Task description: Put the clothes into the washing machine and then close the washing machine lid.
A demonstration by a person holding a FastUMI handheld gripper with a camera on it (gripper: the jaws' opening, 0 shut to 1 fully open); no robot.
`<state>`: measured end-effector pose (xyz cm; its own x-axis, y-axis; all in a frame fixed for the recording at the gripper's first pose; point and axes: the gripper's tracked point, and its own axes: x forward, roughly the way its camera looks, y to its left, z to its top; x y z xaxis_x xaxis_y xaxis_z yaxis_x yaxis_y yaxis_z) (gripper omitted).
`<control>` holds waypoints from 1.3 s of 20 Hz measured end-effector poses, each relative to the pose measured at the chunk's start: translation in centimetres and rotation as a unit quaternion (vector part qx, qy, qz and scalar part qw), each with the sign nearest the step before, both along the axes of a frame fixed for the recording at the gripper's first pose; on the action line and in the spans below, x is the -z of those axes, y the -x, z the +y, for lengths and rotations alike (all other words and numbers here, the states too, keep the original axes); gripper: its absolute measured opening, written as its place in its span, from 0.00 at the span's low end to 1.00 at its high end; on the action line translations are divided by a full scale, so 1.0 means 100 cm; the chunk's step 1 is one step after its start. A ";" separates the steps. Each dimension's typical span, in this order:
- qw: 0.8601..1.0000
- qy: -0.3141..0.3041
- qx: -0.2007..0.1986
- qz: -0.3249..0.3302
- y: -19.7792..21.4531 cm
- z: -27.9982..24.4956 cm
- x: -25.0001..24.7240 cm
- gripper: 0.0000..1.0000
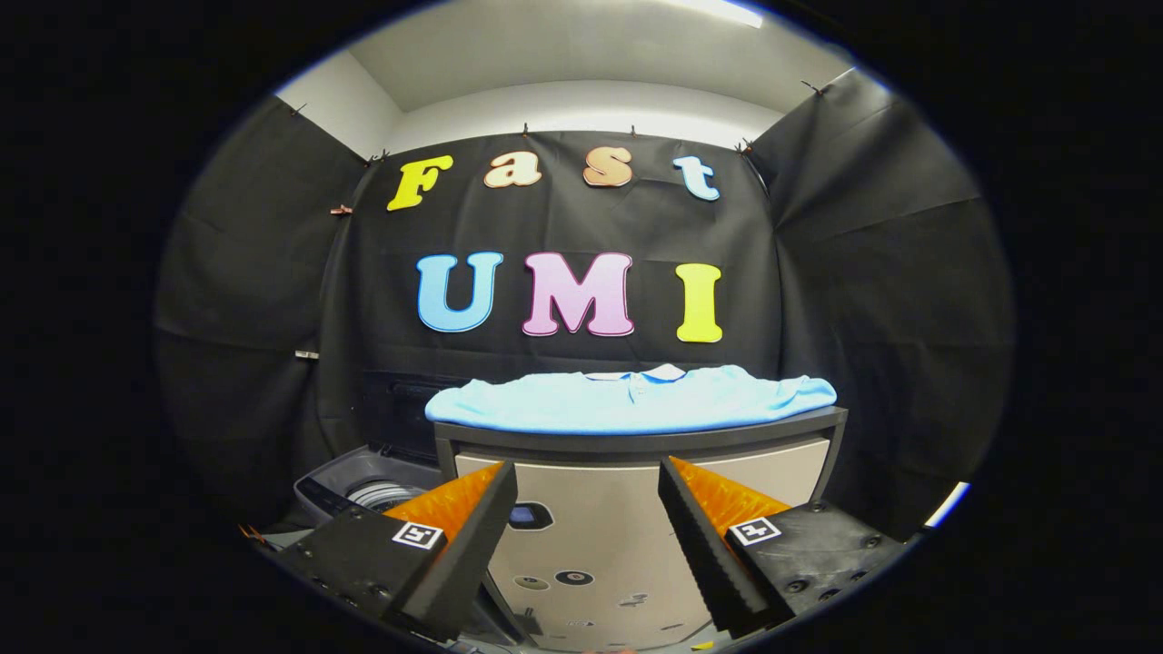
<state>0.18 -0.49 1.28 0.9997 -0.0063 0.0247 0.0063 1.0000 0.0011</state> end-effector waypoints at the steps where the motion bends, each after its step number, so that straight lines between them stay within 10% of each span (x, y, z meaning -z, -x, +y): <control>1: 1.000 0.001 -0.001 -0.001 -0.001 0.000 -0.002 0.98; 26: 0.994 -0.025 0.056 0.088 -0.158 -0.057 -0.105 0.98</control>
<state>15.94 -6.23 11.78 0.9813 -0.1152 -0.1541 0.1227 0.9916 0.0405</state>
